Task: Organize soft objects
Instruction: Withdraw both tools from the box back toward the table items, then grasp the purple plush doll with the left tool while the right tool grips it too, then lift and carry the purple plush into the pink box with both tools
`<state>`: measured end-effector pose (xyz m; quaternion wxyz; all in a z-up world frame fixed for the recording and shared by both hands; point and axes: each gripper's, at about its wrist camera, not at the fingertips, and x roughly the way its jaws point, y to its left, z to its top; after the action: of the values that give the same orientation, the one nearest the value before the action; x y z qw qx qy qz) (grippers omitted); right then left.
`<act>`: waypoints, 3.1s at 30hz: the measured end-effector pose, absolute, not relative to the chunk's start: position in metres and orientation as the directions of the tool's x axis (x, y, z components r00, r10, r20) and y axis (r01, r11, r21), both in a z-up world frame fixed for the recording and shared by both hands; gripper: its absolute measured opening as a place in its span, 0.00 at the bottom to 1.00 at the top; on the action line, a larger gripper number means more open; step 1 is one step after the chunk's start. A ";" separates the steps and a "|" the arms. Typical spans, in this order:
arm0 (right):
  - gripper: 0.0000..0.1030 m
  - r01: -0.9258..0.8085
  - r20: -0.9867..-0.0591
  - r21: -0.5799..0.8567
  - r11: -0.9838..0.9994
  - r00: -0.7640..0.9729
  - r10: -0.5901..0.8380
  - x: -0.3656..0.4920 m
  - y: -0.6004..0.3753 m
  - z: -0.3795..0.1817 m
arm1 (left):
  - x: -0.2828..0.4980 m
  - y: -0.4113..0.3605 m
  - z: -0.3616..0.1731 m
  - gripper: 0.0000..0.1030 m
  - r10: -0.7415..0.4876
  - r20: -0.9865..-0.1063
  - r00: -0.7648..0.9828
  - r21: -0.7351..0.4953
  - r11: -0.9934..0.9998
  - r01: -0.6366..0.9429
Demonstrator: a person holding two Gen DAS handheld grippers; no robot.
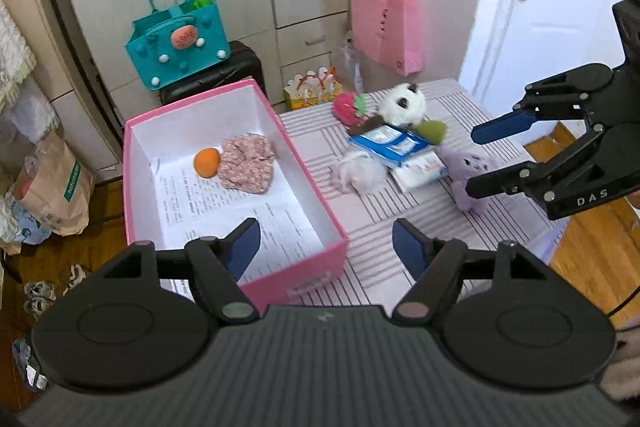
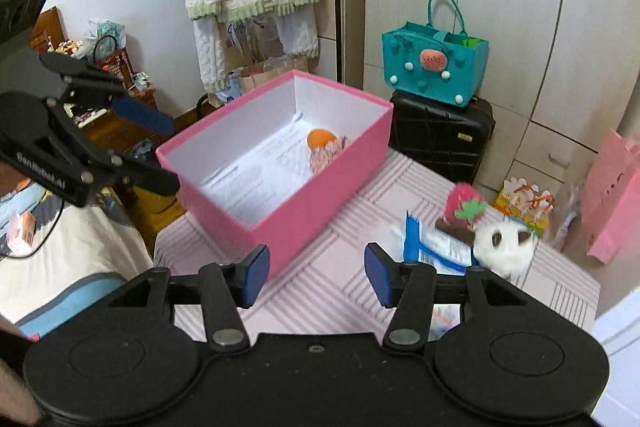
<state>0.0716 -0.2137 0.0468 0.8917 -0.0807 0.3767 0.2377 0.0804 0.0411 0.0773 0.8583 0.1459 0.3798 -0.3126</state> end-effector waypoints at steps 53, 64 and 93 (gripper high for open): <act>0.89 -0.088 -0.582 0.028 0.996 0.808 0.088 0.044 -0.320 -0.151 | 0.128 -0.170 -0.116 0.39 -0.716 -0.689 0.112 -0.370 0.481 0.795; 0.89 -0.072 -0.581 0.039 0.997 0.810 0.081 0.039 -0.329 -0.150 | 0.123 -0.168 -0.111 0.41 -0.698 -0.706 0.121 -0.378 0.516 0.768; 0.49 -0.038 -0.534 0.119 0.992 0.840 0.096 0.032 -0.323 -0.146 | 0.103 -0.171 -0.106 0.28 -0.700 -0.681 0.218 -0.374 0.587 0.718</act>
<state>0.0319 -0.3229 -0.1456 0.9577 0.0519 0.2809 0.0351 0.1034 -0.1709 -0.1057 0.7802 0.0106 0.4301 -0.4542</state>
